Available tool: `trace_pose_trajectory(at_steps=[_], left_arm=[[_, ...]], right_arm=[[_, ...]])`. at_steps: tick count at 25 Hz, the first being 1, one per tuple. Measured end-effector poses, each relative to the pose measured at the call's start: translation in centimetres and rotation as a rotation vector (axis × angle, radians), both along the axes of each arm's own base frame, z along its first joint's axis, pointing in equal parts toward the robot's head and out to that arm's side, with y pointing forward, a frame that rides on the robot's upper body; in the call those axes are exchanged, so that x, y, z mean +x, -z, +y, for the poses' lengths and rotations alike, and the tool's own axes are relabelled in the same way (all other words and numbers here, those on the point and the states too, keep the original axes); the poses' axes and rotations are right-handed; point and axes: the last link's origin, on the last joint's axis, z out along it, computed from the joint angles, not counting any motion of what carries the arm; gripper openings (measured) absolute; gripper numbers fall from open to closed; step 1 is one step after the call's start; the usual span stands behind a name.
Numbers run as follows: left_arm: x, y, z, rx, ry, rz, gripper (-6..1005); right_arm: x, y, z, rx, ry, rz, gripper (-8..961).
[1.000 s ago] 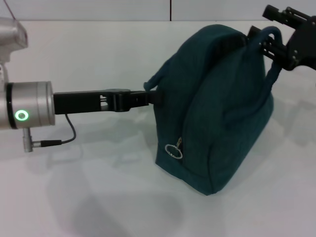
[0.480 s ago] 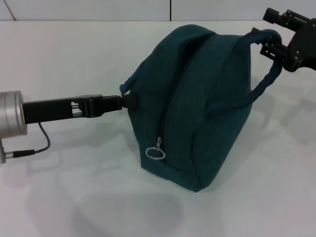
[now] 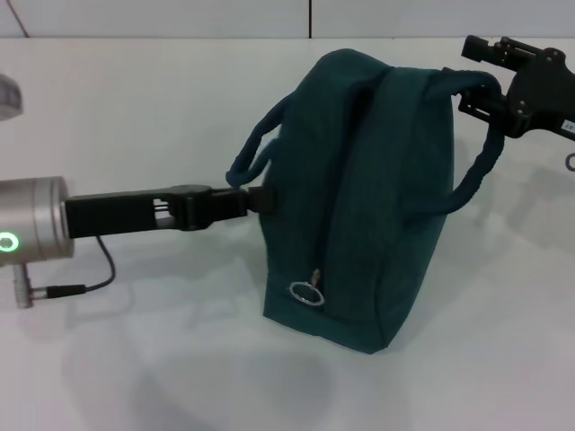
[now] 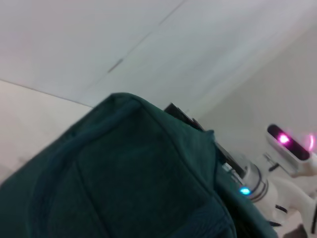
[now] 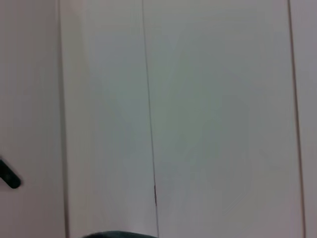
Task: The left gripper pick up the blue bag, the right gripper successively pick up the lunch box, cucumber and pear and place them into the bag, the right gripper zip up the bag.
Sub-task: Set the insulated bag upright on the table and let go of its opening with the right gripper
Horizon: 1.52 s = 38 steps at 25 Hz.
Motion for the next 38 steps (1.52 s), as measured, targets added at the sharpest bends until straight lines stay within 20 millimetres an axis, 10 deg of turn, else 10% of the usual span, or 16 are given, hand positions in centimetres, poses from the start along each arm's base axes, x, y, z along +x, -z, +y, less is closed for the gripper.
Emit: trace_pose_trajectory(at_steps=[18,29,38], left_arm=[[2.4,1.4,-0.2,-0.083,0.112,-0.062,54],[2.0,1.3,-0.2,-0.064,0.107,-0.063,53],[1.9,1.5,-0.3,-0.063,0.098,-0.071,53]], right_arm=[[-0.6,0.0,0.7,-0.079,0.026,-0.009,578],[1.4,0.9,-2.2,-0.207,0.069,-0.004,580],[2.5,-2.1,-2.2,-0.108,0.089,0.029,652]])
